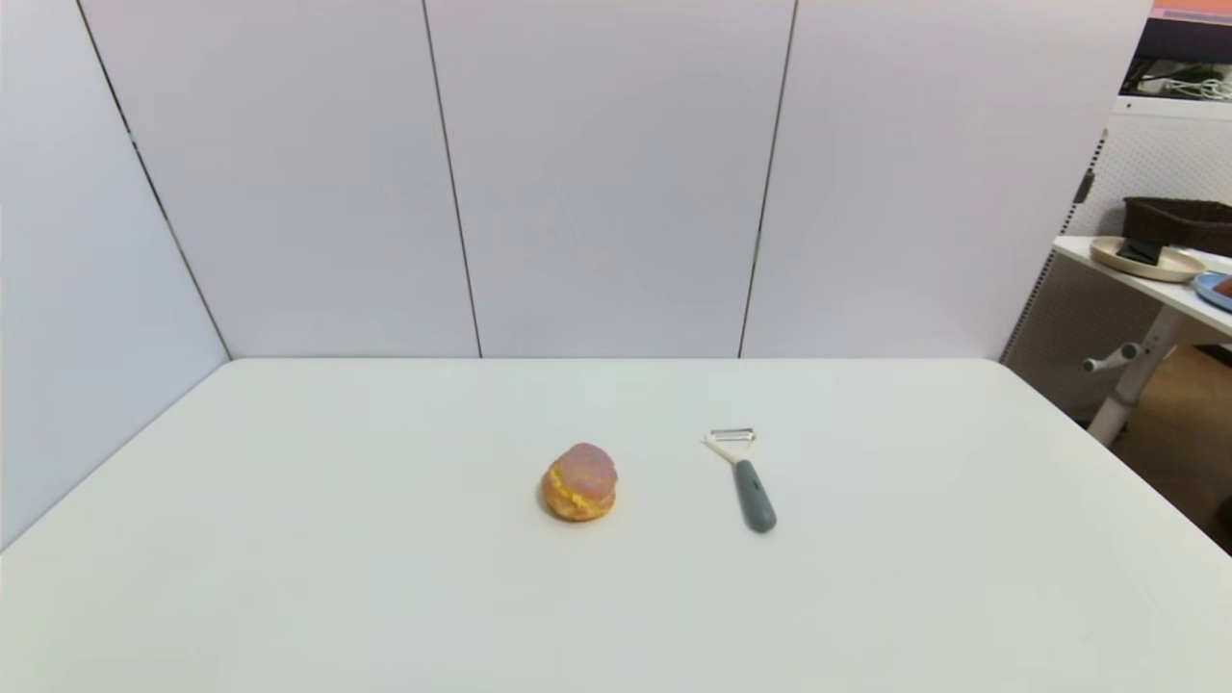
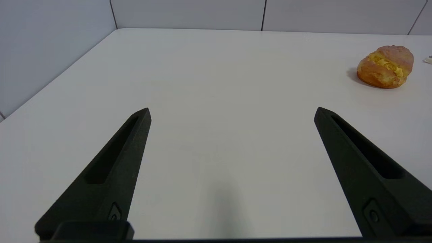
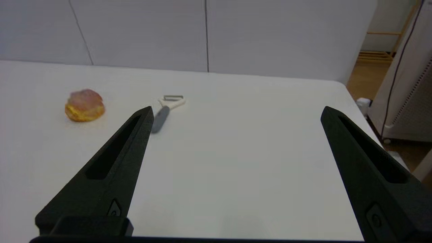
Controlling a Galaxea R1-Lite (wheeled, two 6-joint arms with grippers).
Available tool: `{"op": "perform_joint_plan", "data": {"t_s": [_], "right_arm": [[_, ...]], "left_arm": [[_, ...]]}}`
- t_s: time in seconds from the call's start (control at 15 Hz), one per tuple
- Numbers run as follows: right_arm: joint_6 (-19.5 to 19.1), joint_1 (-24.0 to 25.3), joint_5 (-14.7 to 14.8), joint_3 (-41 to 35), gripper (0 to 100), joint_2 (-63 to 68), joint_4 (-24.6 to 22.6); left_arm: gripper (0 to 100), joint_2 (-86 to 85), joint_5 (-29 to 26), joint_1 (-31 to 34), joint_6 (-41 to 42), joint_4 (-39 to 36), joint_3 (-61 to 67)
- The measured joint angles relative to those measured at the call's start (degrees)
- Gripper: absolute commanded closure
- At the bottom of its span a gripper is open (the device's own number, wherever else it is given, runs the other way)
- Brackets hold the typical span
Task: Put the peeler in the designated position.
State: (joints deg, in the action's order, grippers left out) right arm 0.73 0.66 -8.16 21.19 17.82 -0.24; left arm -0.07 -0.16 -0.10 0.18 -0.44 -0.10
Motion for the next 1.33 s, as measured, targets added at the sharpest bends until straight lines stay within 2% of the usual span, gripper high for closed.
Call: {"op": "perform_joint_plan", "data": {"t_s": [0.33,0.47,0.67,0.73,0.8,1.0,1.13,1.27,1.33], "right_arm": [[0.3,0.9,-13.7,26.8,0,18.7,0.8],[0.3,2.2,-20.2,37.6,0,25.3,3.4],[0.2,4.9,-32.5,52.7,0,35.8,8.1],[0.3,6.6,-35.6,57.3,0,39.8,9.1],[0.3,8.2,-37.4,61.4,0,43.6,9.6],[0.1,13.1,-38.8,73.4,0,55.9,11.8],[-0.1,15.9,-38.6,81.9,0,64.2,15.8],[-0.6,18.0,-36.7,87.5,0,71.2,21.9],[-0.7,19.3,-34.4,89.0,0,74.4,24.8]], "left_arm": [[0,0.0,0.0,0.0,0.0,0.0,0.0],[0,0.0,0.0,0.0,0.0,0.0,0.0],[0,0.0,0.0,0.0,0.0,0.0,0.0],[0,0.0,0.0,0.0,0.0,0.0,0.0],[0,0.0,0.0,0.0,0.0,0.0,0.0],[0,0.0,0.0,0.0,0.0,0.0,0.0],[0,0.0,0.0,0.0,0.0,0.0,0.0],[0,0.0,0.0,0.0,0.0,0.0,0.0],[0,0.0,0.0,0.0,0.0,0.0,0.0]]}}
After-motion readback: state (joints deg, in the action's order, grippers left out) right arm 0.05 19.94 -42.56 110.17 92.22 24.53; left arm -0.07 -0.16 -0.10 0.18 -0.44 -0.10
